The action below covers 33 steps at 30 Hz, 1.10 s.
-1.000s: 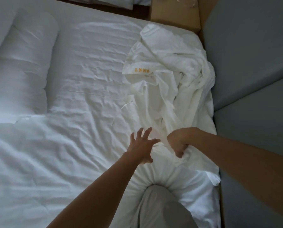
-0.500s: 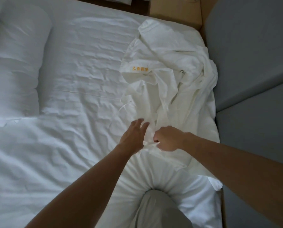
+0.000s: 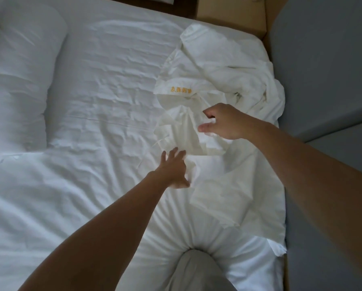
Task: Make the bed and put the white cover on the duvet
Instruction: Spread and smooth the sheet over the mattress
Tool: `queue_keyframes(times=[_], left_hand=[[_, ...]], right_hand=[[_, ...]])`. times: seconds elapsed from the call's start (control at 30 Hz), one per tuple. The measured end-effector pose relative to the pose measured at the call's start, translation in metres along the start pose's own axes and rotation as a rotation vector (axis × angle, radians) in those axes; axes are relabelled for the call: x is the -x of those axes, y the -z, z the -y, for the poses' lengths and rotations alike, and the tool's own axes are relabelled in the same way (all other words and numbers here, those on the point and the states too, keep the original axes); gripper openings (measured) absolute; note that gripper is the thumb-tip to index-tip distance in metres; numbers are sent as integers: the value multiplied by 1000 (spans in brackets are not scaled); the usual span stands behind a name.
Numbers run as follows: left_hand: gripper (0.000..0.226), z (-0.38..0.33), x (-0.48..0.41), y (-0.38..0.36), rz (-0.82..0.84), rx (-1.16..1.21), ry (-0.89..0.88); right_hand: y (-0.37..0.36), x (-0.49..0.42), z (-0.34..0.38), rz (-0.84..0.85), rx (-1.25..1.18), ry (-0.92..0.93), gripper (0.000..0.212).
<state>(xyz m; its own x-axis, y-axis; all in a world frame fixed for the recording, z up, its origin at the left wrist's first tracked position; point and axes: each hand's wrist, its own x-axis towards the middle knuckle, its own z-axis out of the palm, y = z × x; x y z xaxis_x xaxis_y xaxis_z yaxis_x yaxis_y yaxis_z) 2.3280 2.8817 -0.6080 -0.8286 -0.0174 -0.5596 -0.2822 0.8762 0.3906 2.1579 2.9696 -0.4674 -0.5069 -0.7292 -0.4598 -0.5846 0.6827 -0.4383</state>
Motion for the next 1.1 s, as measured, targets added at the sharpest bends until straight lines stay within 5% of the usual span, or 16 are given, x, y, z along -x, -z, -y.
queue_keyframes(times=[0.07, 0.17, 0.23, 0.47, 0.63, 0.77, 0.9, 1.0, 1.1], left_hand=[[41, -10, 4, -1, -20, 249, -20], [12, -19, 24, 1, -144, 636, -43], [23, -19, 42, 2, -184, 703, -43], [29, 3, 122, -9, -124, 586, -136], [22, 29, 176, -37, 16, 306, -157], [73, 45, 205, -51, 17, 113, -132], [50, 36, 217, -50, -146, 138, -281], [32, 16, 224, -49, -161, 160, -331], [32, 5, 221, -58, -154, 290, -275]], right_hand=[[-3, -1, 0, -34, 20, -9, 45], [-11, 3, 1, -59, 8, -60, 42], [-17, 4, 0, -162, -47, -65, 38], [-33, 27, 31, -484, -57, -90, 60], [-21, 79, 78, -381, 6, -96, 68], [-18, 125, 104, -168, 473, -164, 80], [-30, 140, 108, -271, 950, -271, 47], [-66, 139, 119, -470, 514, -464, 39], [-118, 139, 125, -545, -96, -572, 53]])
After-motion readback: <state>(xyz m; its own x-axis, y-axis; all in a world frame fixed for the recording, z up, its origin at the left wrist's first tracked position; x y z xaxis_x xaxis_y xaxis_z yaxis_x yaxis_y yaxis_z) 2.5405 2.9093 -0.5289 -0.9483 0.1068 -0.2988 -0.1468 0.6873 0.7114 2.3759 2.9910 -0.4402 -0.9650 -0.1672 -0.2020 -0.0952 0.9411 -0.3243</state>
